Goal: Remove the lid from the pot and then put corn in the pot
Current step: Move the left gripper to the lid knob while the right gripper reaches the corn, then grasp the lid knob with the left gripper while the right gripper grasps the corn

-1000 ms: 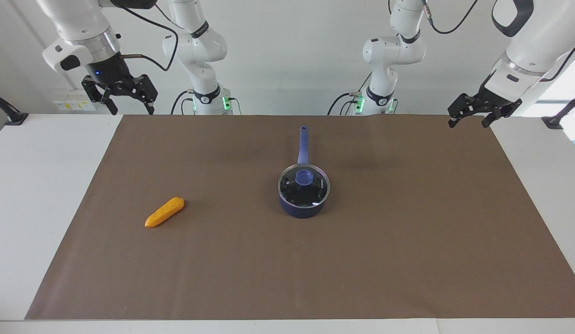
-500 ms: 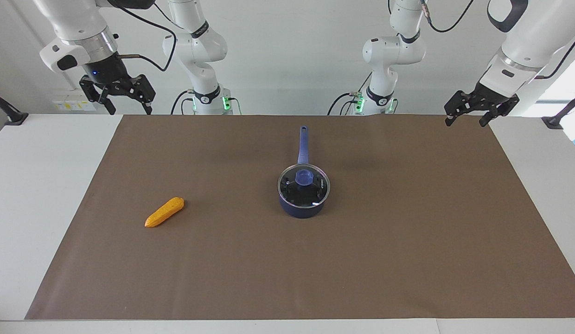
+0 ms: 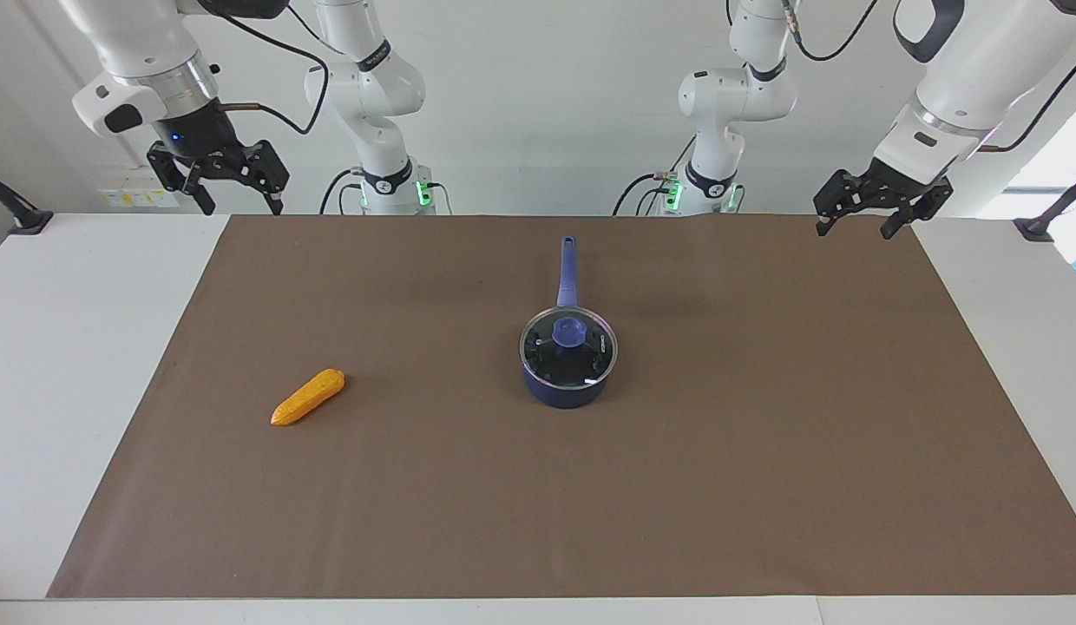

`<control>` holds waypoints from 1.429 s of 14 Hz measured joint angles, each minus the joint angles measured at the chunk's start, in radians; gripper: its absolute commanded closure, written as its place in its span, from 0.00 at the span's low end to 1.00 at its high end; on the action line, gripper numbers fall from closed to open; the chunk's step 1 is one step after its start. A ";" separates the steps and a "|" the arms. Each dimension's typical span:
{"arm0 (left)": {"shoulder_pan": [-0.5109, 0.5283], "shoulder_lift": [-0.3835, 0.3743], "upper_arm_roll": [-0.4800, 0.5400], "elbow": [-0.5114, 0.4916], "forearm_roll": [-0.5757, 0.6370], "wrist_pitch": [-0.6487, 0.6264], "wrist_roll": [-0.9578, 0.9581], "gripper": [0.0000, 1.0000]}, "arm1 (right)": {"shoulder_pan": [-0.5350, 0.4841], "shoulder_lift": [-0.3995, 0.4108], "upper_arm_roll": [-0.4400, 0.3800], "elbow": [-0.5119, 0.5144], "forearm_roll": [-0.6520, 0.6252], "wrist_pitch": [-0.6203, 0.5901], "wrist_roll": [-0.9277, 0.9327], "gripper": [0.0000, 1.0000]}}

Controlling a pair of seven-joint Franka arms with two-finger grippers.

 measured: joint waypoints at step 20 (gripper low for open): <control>-0.397 0.135 -0.009 -0.139 -0.014 0.345 -0.408 0.00 | 0.035 0.442 0.004 -0.175 0.000 0.637 0.202 0.00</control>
